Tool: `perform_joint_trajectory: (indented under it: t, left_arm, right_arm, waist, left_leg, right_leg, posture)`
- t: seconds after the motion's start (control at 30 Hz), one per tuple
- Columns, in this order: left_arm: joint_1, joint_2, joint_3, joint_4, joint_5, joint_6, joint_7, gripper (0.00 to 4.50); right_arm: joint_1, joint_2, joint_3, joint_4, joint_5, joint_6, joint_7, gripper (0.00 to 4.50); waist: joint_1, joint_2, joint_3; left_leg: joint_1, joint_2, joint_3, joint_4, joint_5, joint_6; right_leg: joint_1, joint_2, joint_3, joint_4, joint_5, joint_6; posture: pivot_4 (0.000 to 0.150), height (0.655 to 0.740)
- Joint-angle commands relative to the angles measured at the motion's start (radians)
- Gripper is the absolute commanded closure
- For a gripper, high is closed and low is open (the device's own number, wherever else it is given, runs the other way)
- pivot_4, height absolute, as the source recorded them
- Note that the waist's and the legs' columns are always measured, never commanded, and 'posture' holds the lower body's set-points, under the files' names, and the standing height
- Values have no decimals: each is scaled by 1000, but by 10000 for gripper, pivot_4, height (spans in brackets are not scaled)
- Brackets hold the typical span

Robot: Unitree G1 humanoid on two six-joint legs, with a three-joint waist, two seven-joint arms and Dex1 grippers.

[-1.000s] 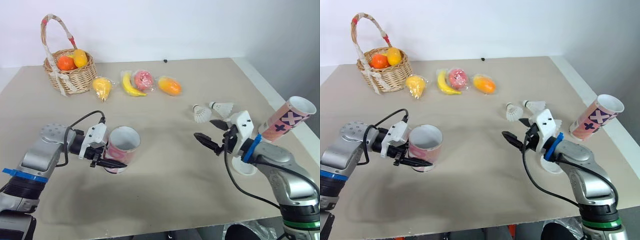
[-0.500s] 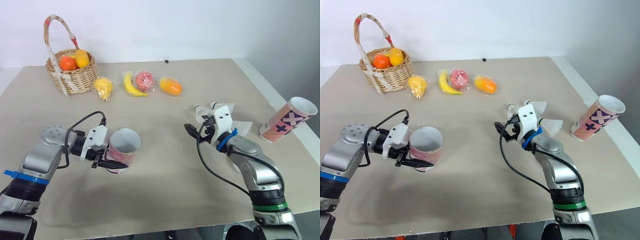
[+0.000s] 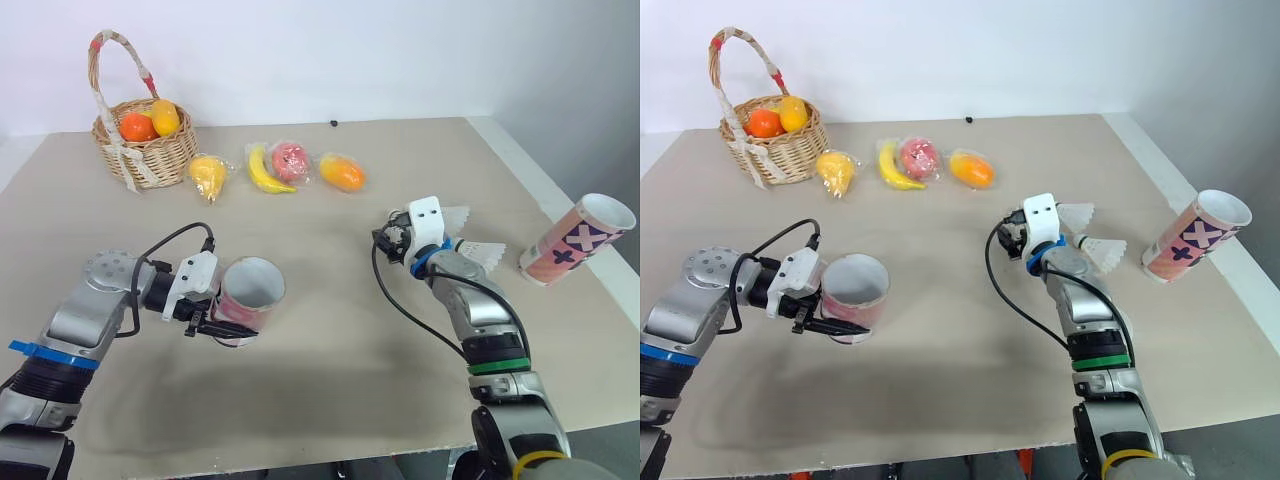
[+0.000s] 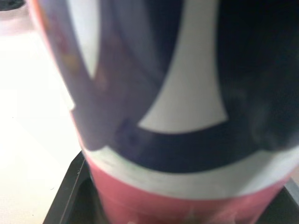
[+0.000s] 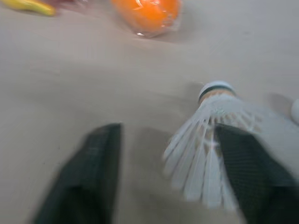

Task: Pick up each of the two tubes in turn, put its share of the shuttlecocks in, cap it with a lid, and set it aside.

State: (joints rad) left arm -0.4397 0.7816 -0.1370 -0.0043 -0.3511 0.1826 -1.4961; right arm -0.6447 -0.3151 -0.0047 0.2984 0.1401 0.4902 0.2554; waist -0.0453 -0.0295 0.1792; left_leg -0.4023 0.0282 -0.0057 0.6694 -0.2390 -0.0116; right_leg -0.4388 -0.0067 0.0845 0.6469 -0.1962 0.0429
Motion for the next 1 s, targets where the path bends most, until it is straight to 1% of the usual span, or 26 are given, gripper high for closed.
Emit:
perform_joint_trajectory:
  t: [0.03, 0.1, 0.13, 0.23, 0.3, 0.37, 0.43, 0.47, 0.5, 0.57, 0.6, 0.67, 0.73, 0.87, 1.0]
  left_arm:
    - [23, -2, -35, -19, 16, 13, 1, 21699]
    - [25, -1, -34, -22, 15, 15, 2, 21699]
    - [26, 0, -34, -24, 15, 16, 2, 21699]
    - [29, 1, -34, -28, 13, 19, 3, 21699]
    - [30, 2, -35, -29, 10, 22, 0, 21699]
    - [29, 2, -36, -27, 11, 24, -3, 21699]
    - [27, 3, -37, -24, 12, 25, -7, 21699]
    - [25, 4, -39, -21, 12, 24, -11, 21699]
    - [24, 5, -41, -17, 12, 23, -15, 21699]
    - [16, 6, -45, -5, 11, 25, -28, 21699]
    - [12, 5, -46, 2, 11, 25, -32, 21699]
    - [3, 4, -49, 14, 8, 29, -44, 21699]
    - [-8, 0, -51, 29, 2, 36, -56, 21699]
    - [-50, -27, -47, 57, -38, 88, -77, 21699]
    - [-72, -33, -55, 82, -19, 86, -97, 21699]
  right_arm:
    - [-32, 6, -8, 27, -22, -56, -4, 32566]
    - [-31, 7, -6, 30, -31, -70, 0, 42346]
    - [-29, 7, -7, 29, -34, -74, 1, 43761]
    - [-11, 2, 5, -22, -33, -101, 40, 43761]
    - [16, -50, 37, -149, -16, -164, 170, 43761]
    - [53, -135, 56, -312, 44, -187, 349, 43761]
    - [86, -217, 55, -444, 121, -155, 494, 43761]
    - [107, -292, 57, -539, 186, -118, 599, 43761]
    - [121, -344, 58, -602, 230, -91, 669, 43761]
    - [91, -450, 65, -718, 315, -41, 801, 43761]
    - [65, -473, 71, -745, 341, -27, 832, 43761]
    - [4, -486, 89, -770, 372, -12, 872, 43761]
    - [-69, -481, 136, -761, 348, -25, 912, 43761]
    - [-203, -454, 266, -674, 217, -138, 998, 43761]
    - [-276, -418, 363, -599, 112, -244, 1054, 43761]
  waist:
    - [0, 0, 0]
    - [0, 0, 0]
    - [0, 0, 0]
    - [0, 0, 0]
    - [0, 1, 1]
    - [0, 2, 1]
    - [3, 3, 1]
    - [3, 3, 0]
    - [4, 3, 0]
    - [3, 3, 0]
    - [3, 3, 0]
    - [-2, 4, 0]
    - [-3, 4, 0]
    - [1, 4, 0]
    - [4, 3, 0]
  left_leg:
    - [0, 0, 0, 0, 0, 0]
    - [0, 0, 0, 0, 0, 0]
    - [0, 0, 0, 0, 0, 0]
    - [0, 0, 0, 0, 0, 0]
    - [0, 0, 0, 0, 0, 0]
    - [-1, 0, 0, 0, 0, 1]
    - [-1, 0, 0, 0, -1, 1]
    - [-1, 0, -1, 0, -1, 2]
    - [-1, 0, -1, 0, -2, 3]
    - [-1, 0, -1, 0, -3, 4]
    - [0, 0, -1, 0, -3, 5]
    - [2, 0, -1, 0, -3, 5]
    - [3, 1, 0, 0, -3, 5]
    - [4, 1, 0, 1, -2, 6]
    - [1, 0, 0, 1, -3, 6]
  right_leg:
    - [0, 0, 0, 0, 0, 1]
    - [0, 0, 0, 0, 0, 1]
    - [0, 0, 0, 0, 0, 1]
    - [0, 0, 0, 0, 0, 1]
    - [0, 0, 0, 0, 0, 1]
    - [-1, 0, 0, 0, -1, 2]
    - [0, -1, 0, 0, -1, 3]
    - [0, -1, -1, 0, -2, 3]
    - [0, -1, -1, 0, -3, 3]
    - [1, -1, -1, 0, -4, 2]
    - [0, -1, -1, 0, -4, 2]
    - [1, 0, -1, 0, -4, 1]
    - [2, 0, -1, 1, -4, -3]
    - [2, 0, -1, 1, -4, -4]
    - [1, -1, -1, 1, -5, -3]
  posture:
    - [1500, 7298]
    - [1500, 7298]
    - [1500, 7298]
    - [1500, 7298]
    - [1500, 7298]
    - [1500, 7298]
    - [1500, 7298]
    - [1500, 7298]
    - [1500, 7298]
    - [1500, 7298]
    - [1500, 7298]
    - [1500, 7298]
    - [1500, 7298]
    - [1500, 7298]
    - [1500, 7298]
